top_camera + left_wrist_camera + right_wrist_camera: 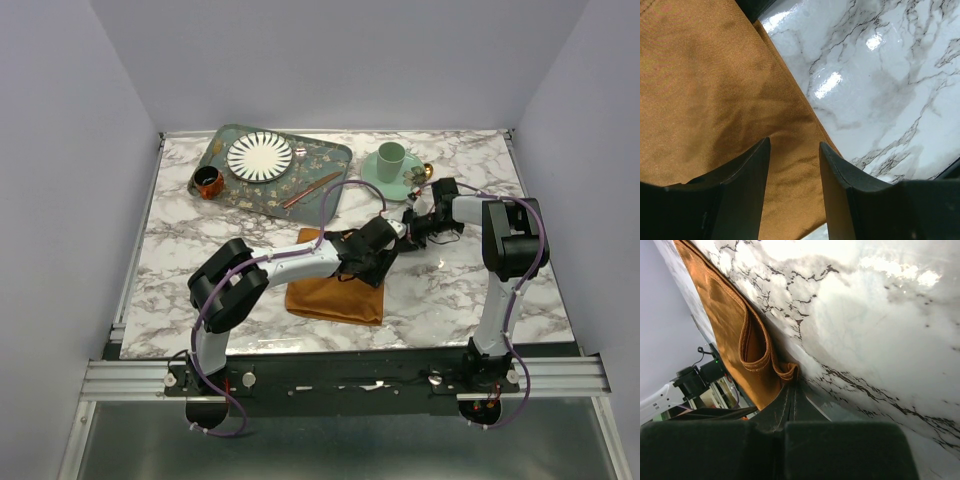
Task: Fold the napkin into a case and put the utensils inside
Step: Smooth out the lower triangle-folded napkin at the center of the board.
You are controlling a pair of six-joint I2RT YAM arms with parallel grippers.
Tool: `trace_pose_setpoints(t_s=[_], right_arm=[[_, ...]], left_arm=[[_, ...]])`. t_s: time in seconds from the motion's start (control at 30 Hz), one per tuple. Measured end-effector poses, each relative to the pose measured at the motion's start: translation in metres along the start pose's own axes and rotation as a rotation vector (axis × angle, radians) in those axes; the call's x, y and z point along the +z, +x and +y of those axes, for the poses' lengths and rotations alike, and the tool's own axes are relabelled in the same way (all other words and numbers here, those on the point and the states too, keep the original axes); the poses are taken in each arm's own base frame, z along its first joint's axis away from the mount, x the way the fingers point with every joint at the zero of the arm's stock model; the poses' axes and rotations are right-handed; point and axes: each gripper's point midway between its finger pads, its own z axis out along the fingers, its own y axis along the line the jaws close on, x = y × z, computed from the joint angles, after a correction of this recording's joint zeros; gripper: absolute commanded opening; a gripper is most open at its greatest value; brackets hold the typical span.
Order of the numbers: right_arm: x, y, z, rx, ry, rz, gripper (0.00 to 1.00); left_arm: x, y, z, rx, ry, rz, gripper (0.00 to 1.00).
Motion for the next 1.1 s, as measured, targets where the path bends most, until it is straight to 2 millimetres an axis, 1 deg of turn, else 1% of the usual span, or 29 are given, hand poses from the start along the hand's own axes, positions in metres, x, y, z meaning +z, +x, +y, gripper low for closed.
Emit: trace_pose_setpoints(t_s=[0.13, 0.17, 0.27, 0.37, 0.6, 0.87, 1.1], right_arm=[[0.000, 0.000, 0.000, 0.000, 0.001, 0.000, 0.01], [0.000, 0.000, 0.000, 0.000, 0.001, 0.000, 0.01], [0.000, 0.000, 0.000, 0.001, 0.002, 0.000, 0.01], [0.000, 0.000, 0.000, 0.001, 0.002, -0.001, 0.01], [0.000, 0.000, 0.000, 0.007, 0.005, -0.002, 0.01], [0.000, 0.000, -0.001, 0.010, 0.006, -0.002, 0.01], [0.000, 0.000, -0.001, 0.011, 0.007, -0.002, 0.01]], left_arm=[[0.000, 0.001, -0.001, -0.009, 0.000, 0.003, 0.54], [-0.001, 0.006, -0.004, -0.006, 0.000, 0.020, 0.54], [-0.002, 0.011, -0.008, -0.002, 0.003, 0.031, 0.54], [-0.003, 0.019, -0.019, 0.017, 0.010, 0.047, 0.52], [-0.005, 0.029, -0.037, 0.051, 0.027, 0.061, 0.50], [-0.006, 0.036, -0.044, 0.072, 0.012, 0.066, 0.46], [-0.006, 0.043, -0.044, 0.081, -0.003, 0.084, 0.45]])
